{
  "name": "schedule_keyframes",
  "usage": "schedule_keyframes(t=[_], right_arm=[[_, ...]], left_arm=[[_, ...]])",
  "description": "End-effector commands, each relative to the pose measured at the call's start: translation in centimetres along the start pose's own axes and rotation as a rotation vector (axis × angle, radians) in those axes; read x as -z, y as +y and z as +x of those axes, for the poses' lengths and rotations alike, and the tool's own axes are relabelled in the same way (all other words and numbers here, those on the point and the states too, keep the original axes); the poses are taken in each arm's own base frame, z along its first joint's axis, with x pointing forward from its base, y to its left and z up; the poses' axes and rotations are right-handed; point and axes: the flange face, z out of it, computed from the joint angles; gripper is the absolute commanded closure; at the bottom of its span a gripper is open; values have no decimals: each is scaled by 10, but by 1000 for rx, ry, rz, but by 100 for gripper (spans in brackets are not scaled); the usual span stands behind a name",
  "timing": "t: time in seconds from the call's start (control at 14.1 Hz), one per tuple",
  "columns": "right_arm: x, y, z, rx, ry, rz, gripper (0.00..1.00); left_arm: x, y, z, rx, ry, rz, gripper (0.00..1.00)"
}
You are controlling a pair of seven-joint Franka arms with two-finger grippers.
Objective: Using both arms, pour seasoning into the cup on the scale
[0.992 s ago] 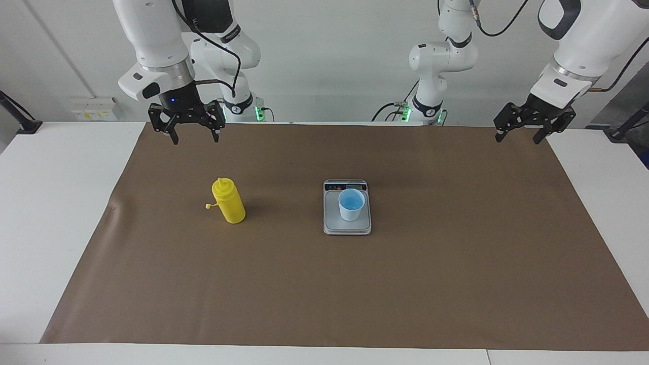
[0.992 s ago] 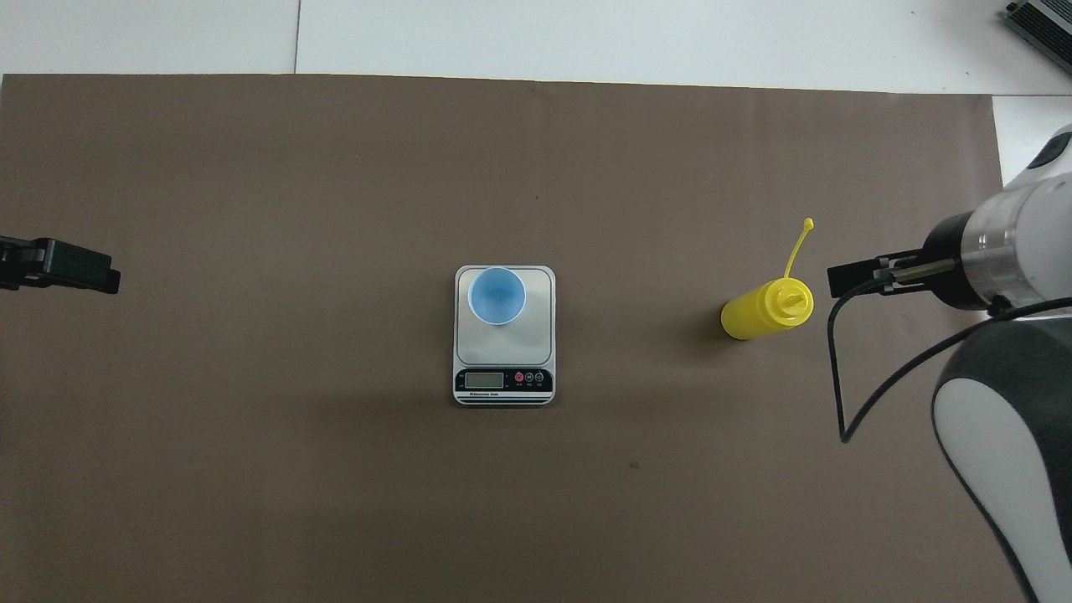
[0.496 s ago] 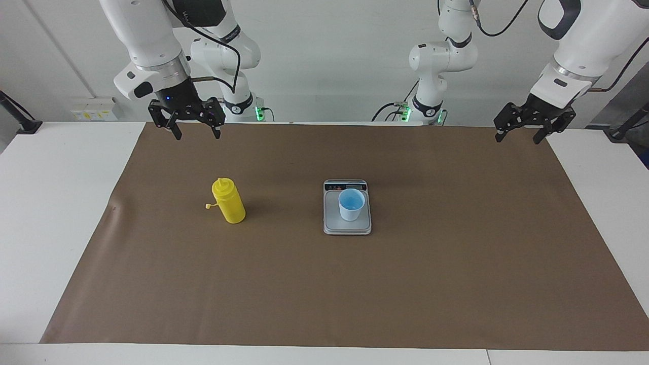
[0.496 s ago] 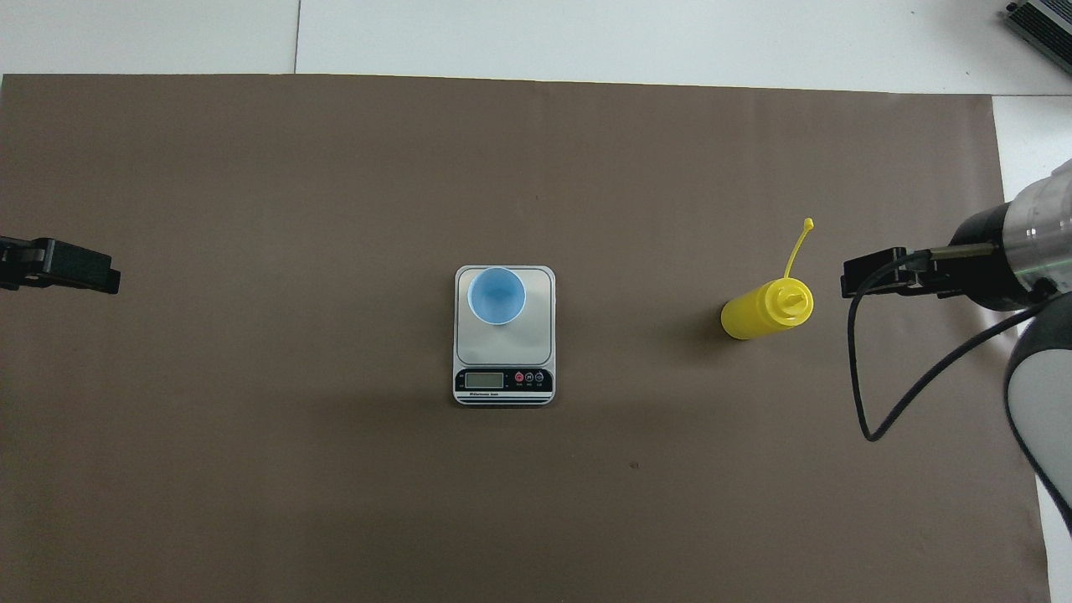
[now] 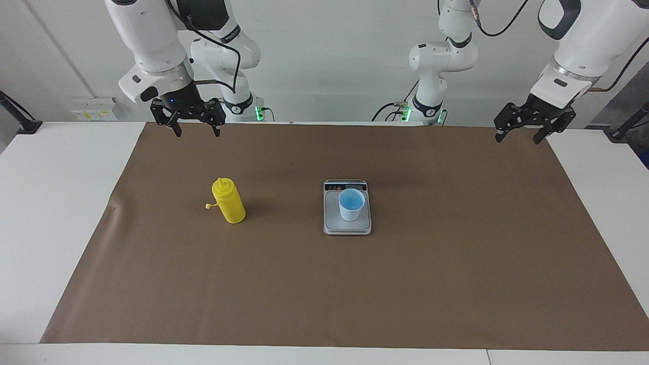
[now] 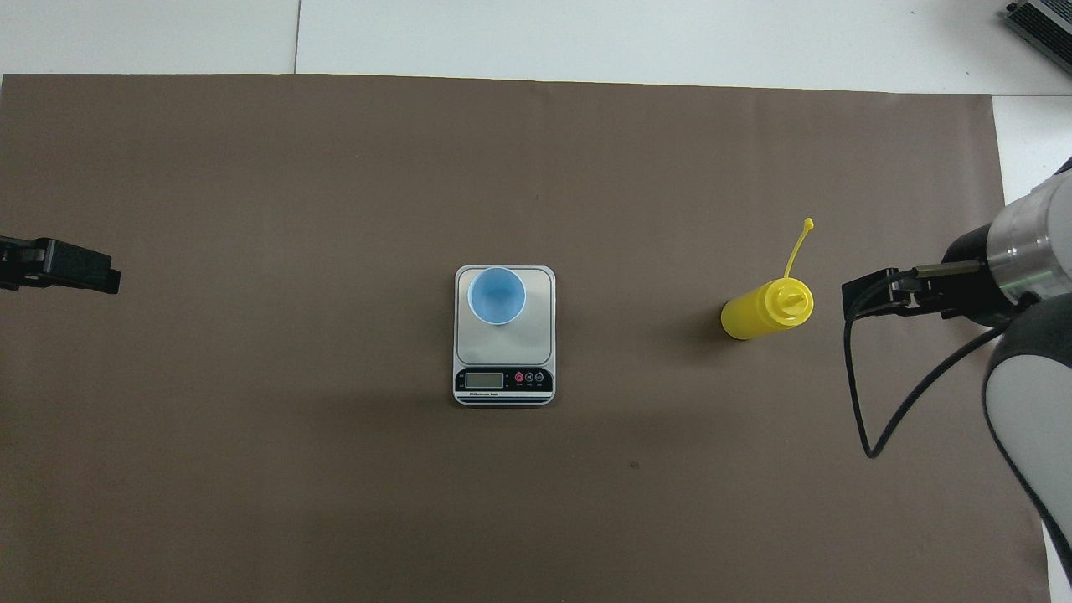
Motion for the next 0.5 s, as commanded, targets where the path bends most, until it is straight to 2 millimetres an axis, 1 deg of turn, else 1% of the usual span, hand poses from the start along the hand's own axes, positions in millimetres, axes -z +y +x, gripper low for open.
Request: schedule_keyframes(t=[0.0,0.21,0.43], right_arm=[[-2,-1,-9,6,-11,-25,0],[0,-1,-9,24,-7,-21,0],[1,5,-7,11,3,-5,0]], left_arm=[[1,-3,-11,-9,-5,-11,0],[1,-4,-11,-7,-5,-11,0],[1,-4,-11,-7,-5,-11,0]])
